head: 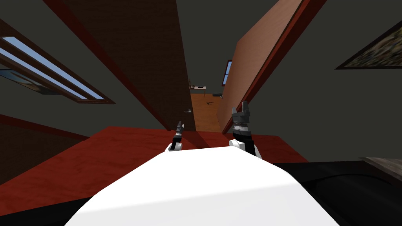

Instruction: Push the door open

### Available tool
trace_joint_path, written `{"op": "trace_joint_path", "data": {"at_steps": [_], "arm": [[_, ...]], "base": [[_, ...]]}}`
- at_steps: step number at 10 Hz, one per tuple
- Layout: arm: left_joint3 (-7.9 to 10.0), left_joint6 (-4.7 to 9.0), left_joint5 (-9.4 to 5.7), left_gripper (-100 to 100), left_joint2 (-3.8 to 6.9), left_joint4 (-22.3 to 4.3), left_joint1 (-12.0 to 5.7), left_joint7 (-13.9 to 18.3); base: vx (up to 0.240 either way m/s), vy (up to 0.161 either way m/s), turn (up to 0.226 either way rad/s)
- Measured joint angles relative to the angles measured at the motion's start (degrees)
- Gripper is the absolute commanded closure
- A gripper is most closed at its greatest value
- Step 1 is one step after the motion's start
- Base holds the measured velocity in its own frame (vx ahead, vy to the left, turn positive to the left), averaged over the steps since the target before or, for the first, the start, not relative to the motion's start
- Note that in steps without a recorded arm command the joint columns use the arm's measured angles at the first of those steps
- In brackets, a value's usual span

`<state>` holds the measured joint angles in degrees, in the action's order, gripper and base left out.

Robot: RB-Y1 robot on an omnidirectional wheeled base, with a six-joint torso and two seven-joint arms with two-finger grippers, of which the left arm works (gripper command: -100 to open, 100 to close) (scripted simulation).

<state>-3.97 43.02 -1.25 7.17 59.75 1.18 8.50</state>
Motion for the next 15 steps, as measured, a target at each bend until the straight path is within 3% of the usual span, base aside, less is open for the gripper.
{"op": "trace_joint_path", "data": {"at_steps": [9, 15], "arm": [[-1.33, 1.79, 0.99, -100, 0.41, -12.1, -4.71, 0.3], [-2.22, 2.44, 1.62, -100, 0.76, -18.7, -7.18, 0.6]], "base": [[0.109, 0.012, 0.009], [0.122, 0.016, 0.007]]}}
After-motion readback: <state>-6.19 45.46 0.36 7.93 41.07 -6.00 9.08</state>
